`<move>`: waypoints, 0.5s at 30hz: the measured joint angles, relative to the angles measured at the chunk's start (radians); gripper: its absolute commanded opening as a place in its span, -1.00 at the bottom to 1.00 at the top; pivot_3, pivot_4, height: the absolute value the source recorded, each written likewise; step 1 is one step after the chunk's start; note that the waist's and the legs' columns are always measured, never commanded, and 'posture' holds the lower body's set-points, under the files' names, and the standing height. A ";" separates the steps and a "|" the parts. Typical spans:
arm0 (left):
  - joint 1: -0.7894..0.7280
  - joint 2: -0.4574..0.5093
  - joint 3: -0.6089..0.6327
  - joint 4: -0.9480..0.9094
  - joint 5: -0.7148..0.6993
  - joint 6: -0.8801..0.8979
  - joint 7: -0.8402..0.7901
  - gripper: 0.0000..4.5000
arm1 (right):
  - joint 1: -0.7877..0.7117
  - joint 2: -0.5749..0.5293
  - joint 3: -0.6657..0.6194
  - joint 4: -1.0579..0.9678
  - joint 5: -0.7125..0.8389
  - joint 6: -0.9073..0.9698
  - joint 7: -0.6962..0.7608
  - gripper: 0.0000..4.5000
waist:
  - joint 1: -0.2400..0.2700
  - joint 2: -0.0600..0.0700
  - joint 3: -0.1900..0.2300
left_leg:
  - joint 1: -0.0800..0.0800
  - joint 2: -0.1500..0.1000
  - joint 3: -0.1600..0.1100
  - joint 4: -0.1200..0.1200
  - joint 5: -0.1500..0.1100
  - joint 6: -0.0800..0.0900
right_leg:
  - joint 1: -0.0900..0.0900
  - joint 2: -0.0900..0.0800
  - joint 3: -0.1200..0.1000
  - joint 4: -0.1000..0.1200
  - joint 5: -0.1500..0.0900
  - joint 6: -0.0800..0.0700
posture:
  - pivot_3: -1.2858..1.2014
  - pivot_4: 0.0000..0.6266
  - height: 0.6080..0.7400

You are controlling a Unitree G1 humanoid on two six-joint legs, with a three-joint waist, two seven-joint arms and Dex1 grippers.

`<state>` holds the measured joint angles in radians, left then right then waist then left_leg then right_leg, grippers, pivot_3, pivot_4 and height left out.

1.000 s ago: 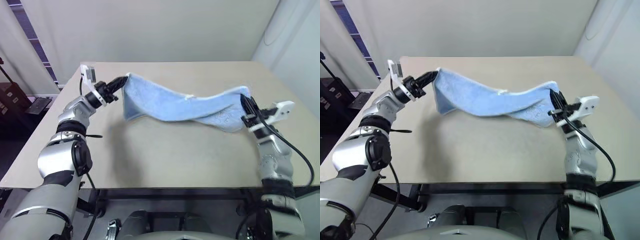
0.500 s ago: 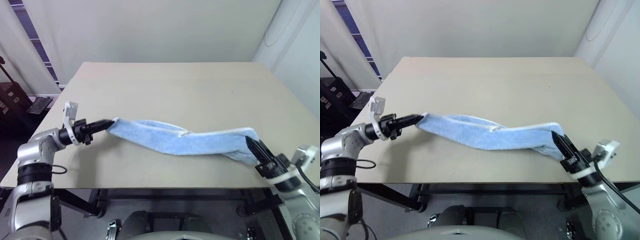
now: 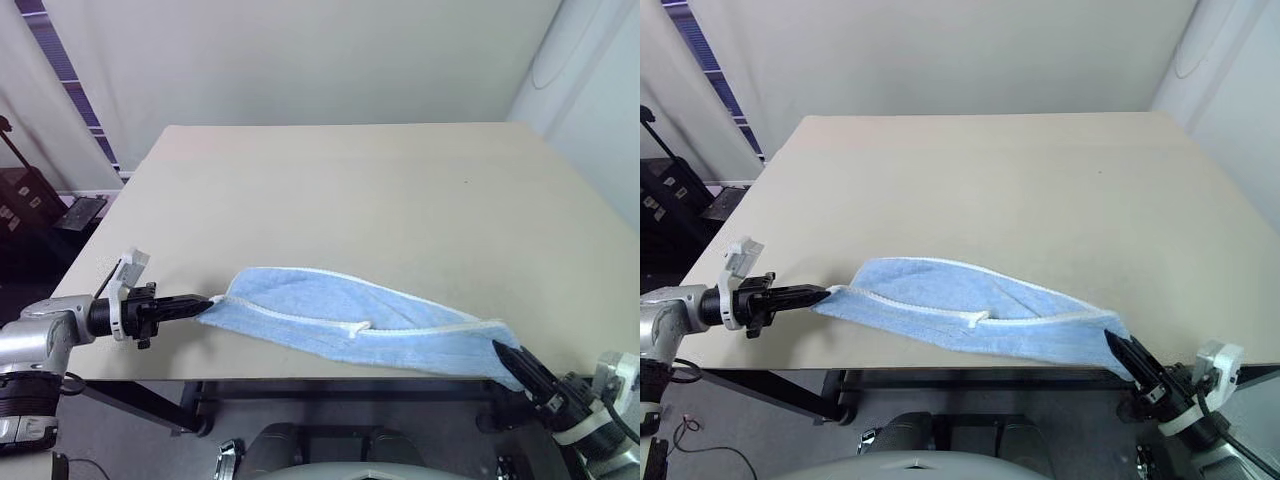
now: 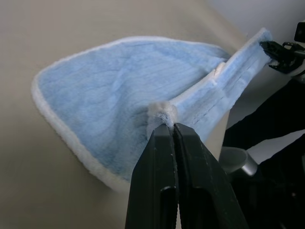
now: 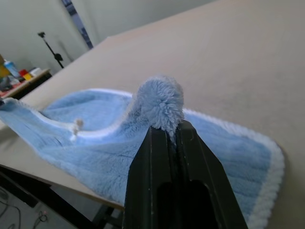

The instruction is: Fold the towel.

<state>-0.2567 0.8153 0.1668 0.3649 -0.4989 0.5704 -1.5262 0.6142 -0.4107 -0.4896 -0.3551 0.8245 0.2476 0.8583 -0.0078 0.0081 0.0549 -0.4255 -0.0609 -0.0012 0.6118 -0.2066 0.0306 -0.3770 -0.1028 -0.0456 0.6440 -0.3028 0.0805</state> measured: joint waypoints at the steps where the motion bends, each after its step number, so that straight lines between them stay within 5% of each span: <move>1: -0.023 -0.008 -0.001 0.031 0.006 -0.014 0.002 -0.99 | -0.018 0.002 -0.001 0.012 -0.004 0.000 -0.017 -1.00 | 0.000 0.000 0.000 | 0.000 0.000 0.000 0.000 0.000 0.000 | 0.000 0.000 0.000 0.000 0.000 0.000 | 0.03 -1.00 0.73; 15: -0.344 -0.233 -0.036 0.446 0.116 -0.219 0.170 -0.99 | -0.187 0.015 0.023 0.070 -0.071 0.044 -0.200 -1.00 | 0.023 -0.005 -0.003 | -0.002 0.000 0.000 0.003 0.000 0.000 | -0.003 0.000 -0.001 0.002 0.002 0.003 | 0.03 -1.00 0.73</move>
<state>-0.6006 0.5825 0.1311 0.8111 -0.3828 0.3515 -1.3558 0.4276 -0.3957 -0.4667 -0.2851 0.7532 0.2913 0.6581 0.0156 0.0033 0.0516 -0.4276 -0.0611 -0.0008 0.6149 -0.2062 0.0309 -0.3797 -0.1028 -0.0463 0.6458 -0.3006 0.0834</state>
